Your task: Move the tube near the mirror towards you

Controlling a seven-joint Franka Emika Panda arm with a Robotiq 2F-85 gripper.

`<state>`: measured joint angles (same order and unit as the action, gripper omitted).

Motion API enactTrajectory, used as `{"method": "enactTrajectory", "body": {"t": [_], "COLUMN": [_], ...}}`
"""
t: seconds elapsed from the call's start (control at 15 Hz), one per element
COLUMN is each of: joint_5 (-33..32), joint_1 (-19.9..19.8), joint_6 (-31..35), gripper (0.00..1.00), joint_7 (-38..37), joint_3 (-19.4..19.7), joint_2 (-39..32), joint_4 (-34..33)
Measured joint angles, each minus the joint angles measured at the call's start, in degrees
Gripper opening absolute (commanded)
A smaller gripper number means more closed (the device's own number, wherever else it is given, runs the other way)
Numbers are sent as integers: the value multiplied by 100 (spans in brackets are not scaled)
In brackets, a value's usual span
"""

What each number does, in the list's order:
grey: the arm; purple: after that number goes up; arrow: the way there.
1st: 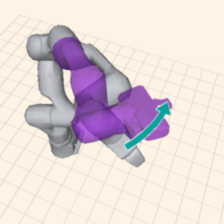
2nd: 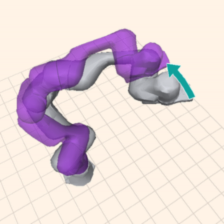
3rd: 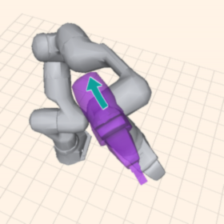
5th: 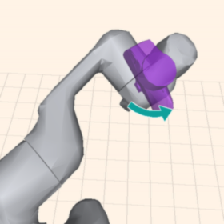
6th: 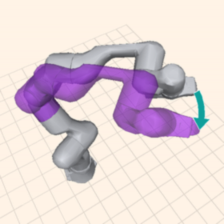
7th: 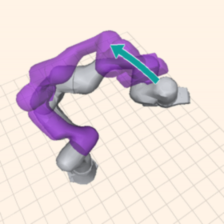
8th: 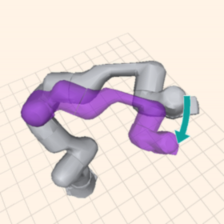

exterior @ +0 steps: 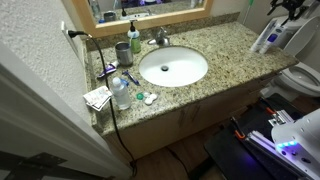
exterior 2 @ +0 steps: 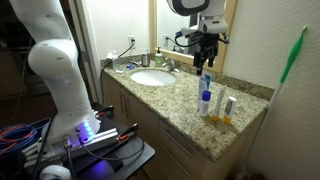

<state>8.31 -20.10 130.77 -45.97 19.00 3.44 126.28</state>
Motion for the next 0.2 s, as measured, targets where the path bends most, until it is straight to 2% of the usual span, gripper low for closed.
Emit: {"method": "enactTrajectory", "body": {"t": [0.2], "joint_5": [921], "joint_1": [1], "joint_6": [-559], "gripper": [100], "joint_7": [909], "joint_3": [58], "joint_2": [321], "joint_4": [-76]}}
